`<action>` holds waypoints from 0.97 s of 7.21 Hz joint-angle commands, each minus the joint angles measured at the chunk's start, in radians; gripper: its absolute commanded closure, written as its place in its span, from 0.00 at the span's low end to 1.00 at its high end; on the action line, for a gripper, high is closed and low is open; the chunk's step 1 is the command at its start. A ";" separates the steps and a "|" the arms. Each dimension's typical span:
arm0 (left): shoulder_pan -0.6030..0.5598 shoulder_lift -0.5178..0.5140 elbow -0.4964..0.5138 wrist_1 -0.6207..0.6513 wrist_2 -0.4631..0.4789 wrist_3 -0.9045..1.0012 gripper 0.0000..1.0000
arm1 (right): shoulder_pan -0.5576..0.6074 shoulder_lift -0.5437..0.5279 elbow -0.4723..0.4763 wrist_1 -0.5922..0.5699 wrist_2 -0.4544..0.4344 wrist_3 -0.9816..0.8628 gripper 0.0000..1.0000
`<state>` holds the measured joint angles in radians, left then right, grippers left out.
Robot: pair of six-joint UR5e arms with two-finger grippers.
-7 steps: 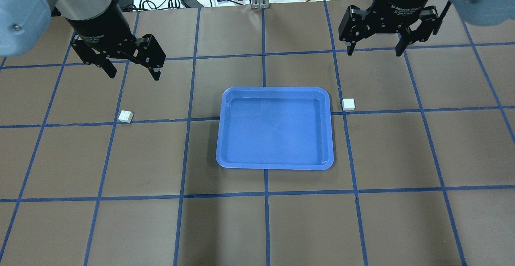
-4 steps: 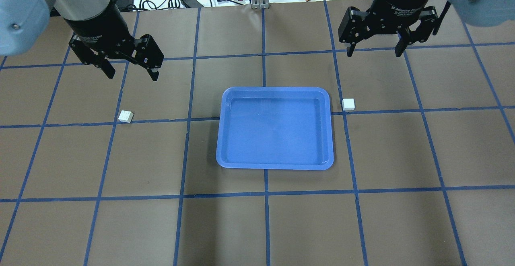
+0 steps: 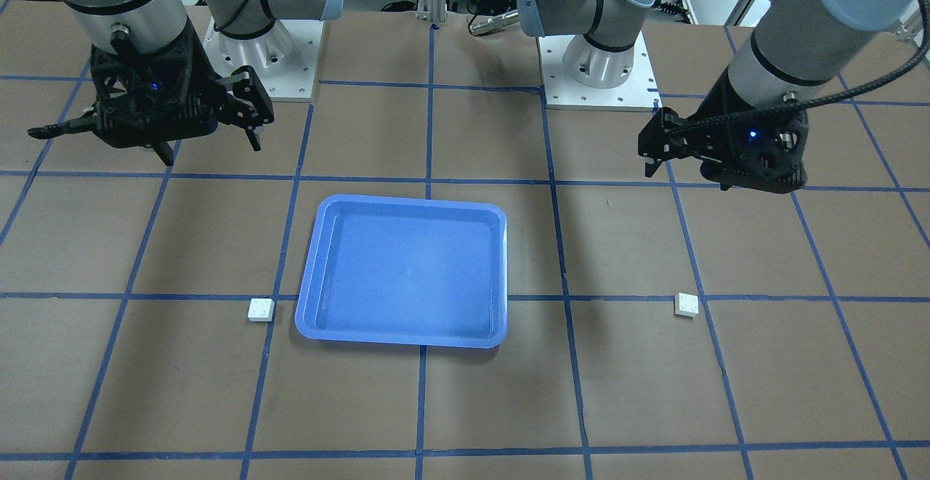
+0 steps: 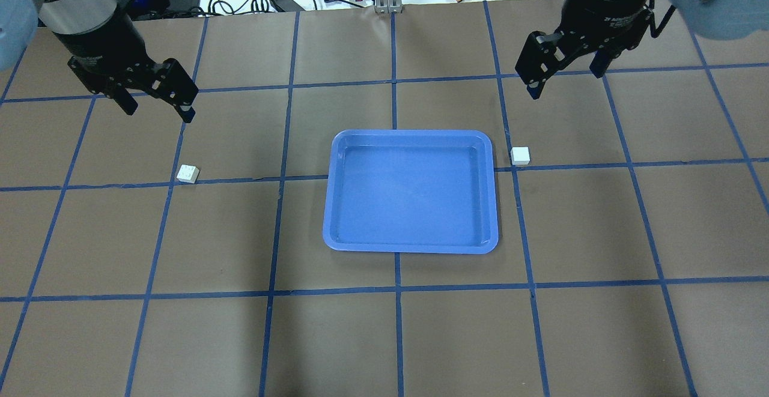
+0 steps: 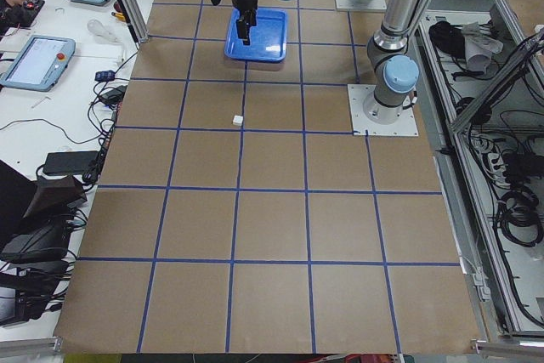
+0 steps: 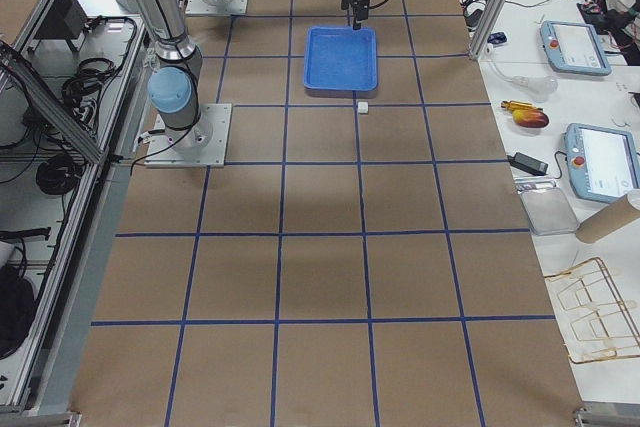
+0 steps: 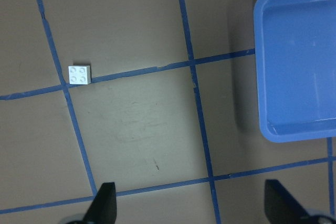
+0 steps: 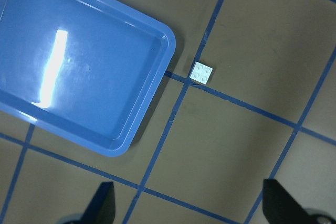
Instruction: Assemble white blocks and place on blue tray
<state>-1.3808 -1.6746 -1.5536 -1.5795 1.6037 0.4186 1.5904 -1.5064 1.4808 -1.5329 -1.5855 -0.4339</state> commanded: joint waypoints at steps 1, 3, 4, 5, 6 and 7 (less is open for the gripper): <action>0.116 -0.052 -0.144 0.215 -0.005 0.127 0.00 | -0.010 0.011 0.066 -0.041 0.036 -0.370 0.00; 0.126 -0.115 -0.256 0.399 0.001 0.199 0.00 | -0.033 0.018 0.120 -0.157 0.058 -0.698 0.00; 0.126 -0.154 -0.266 0.423 0.002 0.198 0.00 | -0.081 0.026 0.147 -0.217 0.137 -0.786 0.00; 0.128 -0.183 -0.264 0.424 0.002 0.192 0.00 | -0.161 0.040 0.180 -0.223 0.245 -0.884 0.00; 0.128 -0.210 -0.267 0.435 0.002 0.187 0.00 | -0.246 0.066 0.214 -0.223 0.366 -1.028 0.00; 0.128 -0.249 -0.260 0.466 0.007 0.189 0.00 | -0.309 0.105 0.234 -0.223 0.428 -1.194 0.00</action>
<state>-1.2537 -1.8801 -1.8167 -1.1430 1.6071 0.6081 1.3675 -1.4415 1.6836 -1.7525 -1.2583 -1.4388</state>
